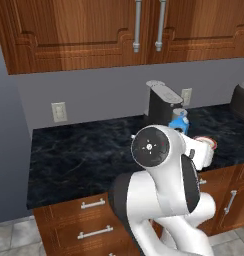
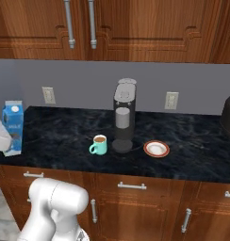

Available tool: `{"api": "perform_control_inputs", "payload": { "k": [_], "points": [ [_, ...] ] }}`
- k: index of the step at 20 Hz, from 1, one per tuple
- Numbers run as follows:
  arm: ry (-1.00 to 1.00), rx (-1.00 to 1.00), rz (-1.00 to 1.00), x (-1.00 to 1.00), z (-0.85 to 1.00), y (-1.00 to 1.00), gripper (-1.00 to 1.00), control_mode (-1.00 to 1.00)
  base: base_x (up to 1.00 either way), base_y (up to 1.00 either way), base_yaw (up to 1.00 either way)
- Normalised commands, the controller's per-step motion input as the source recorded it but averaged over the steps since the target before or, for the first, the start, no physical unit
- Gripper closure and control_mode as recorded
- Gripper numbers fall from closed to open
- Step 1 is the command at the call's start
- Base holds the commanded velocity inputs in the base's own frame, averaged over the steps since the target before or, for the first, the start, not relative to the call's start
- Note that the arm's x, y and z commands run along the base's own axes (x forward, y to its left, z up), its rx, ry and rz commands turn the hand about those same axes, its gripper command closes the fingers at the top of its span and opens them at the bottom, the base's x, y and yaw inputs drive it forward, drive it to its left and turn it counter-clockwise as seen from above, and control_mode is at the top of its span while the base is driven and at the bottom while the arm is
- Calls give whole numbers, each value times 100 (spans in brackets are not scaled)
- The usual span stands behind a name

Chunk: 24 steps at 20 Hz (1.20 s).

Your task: Take a sugar cube from the saucer and place it inside the coffee. Then, grab milk from the fridge and place it next to the coffee on the counter to sweeten the coffee.

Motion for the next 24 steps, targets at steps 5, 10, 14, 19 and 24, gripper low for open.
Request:
{"api": "perform_control_inputs", "payload": {
  "k": [5, 10, 14, 19, 24],
  "points": [
    [0, -11, -29, 76, -29, 9, 100, -100, 0, 0, 0],
    [0, -10, -10, 71, -25, 0, 100, -100, 0, 0, 0],
    [0, -11, 0, 58, -42, 0, 100, -100, 0, 0, 0],
    [0, -6, 0, 68, -47, 0, 100, -100, 0, 0, 0],
    [0, -2, 0, 72, -37, 0, 100, -100, 0, 0, 0]
  ]
}}
